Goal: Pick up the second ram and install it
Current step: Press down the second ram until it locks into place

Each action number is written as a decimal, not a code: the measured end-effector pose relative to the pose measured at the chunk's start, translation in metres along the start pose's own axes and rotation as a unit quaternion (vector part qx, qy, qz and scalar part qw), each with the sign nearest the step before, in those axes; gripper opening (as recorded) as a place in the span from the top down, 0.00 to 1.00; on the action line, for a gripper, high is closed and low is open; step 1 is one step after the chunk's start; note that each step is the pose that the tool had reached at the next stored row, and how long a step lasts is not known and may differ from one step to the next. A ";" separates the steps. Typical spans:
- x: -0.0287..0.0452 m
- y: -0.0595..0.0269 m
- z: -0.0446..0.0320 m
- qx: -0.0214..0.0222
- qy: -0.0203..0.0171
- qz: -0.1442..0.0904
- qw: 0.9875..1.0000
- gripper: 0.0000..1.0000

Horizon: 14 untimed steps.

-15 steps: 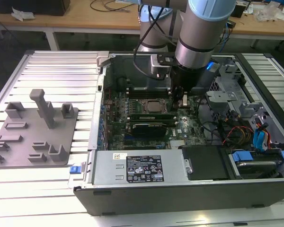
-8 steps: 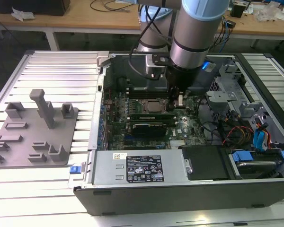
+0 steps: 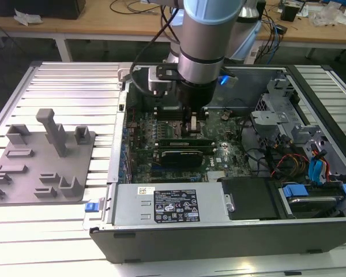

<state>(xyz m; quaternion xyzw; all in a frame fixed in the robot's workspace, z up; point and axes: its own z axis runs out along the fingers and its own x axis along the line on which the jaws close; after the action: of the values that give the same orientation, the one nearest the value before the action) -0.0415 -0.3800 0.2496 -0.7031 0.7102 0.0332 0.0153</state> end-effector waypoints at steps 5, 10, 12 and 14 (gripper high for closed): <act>0.0002 0.0020 0.0015 -0.001 0.000 -0.010 1.000 0.92; 0.0008 0.0053 0.0100 -0.002 0.001 -0.024 1.000 0.92; 0.0010 0.0070 0.0134 -0.002 0.001 -0.024 1.000 0.92; 0.0013 0.0075 0.0166 -0.002 0.001 -0.024 1.000 0.92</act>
<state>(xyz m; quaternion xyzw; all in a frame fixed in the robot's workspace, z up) -0.0494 -0.3801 0.2332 -0.7202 0.6928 0.0334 0.0140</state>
